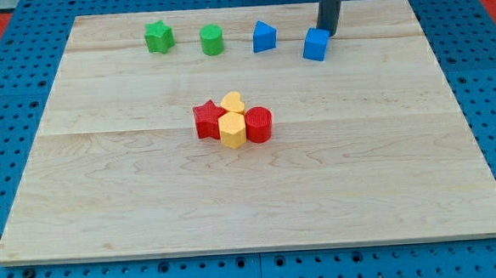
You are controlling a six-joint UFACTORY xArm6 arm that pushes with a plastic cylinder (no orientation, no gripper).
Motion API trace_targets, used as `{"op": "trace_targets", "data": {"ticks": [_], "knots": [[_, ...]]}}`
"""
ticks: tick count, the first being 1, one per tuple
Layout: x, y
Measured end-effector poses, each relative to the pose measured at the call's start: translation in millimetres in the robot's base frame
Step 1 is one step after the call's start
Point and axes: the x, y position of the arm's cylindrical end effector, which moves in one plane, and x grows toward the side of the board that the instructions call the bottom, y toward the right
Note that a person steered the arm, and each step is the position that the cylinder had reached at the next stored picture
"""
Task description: Slide the blue cube towards the center
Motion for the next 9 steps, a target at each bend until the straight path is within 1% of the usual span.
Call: {"op": "trace_targets", "data": {"ticks": [1,3,4,7,8,9], "knots": [[6,-6],[23,-37],[41,-40],[115,-33],[144,-22],[162,-30]]}}
